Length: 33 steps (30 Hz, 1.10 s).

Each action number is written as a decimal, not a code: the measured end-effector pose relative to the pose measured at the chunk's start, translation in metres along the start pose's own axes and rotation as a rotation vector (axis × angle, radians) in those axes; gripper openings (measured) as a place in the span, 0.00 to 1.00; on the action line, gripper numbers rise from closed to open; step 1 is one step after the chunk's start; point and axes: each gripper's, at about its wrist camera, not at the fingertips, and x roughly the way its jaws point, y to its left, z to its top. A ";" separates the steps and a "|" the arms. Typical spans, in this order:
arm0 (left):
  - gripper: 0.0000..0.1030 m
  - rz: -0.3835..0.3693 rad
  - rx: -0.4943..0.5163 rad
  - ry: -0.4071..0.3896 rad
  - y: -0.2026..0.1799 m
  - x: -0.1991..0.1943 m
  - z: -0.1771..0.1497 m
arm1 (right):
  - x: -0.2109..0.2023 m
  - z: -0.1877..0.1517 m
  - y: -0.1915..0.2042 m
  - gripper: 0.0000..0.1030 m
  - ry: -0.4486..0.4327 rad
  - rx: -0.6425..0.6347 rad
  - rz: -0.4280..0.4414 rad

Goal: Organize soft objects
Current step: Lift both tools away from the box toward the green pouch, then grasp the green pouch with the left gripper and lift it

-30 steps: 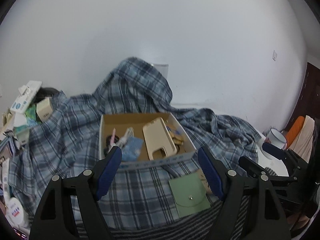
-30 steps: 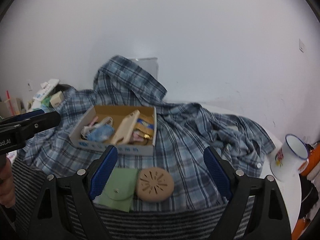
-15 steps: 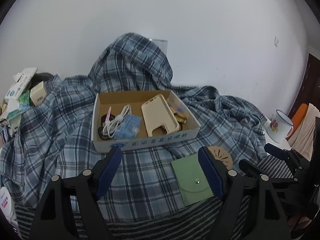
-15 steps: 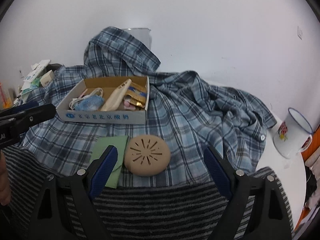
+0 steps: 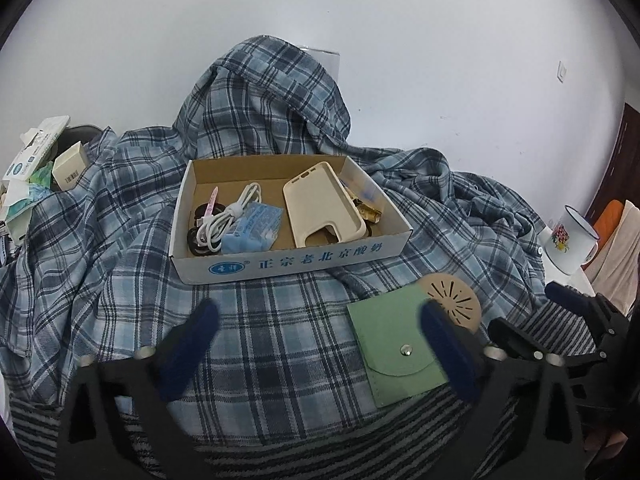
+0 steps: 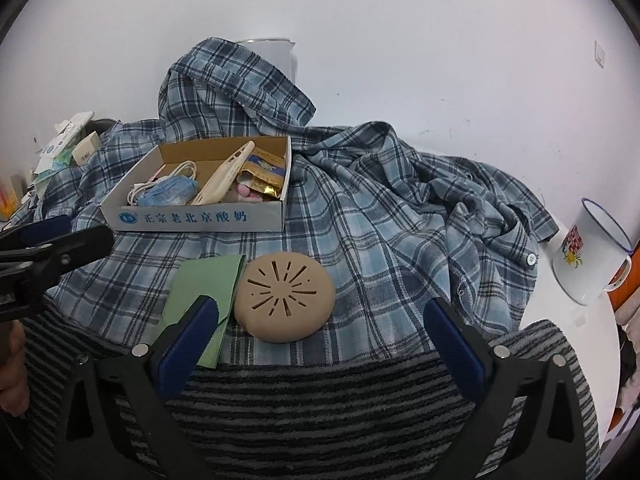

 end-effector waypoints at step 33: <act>0.91 -0.166 0.073 0.169 -0.061 0.044 0.027 | 0.015 -0.003 -0.027 0.99 0.070 0.156 0.025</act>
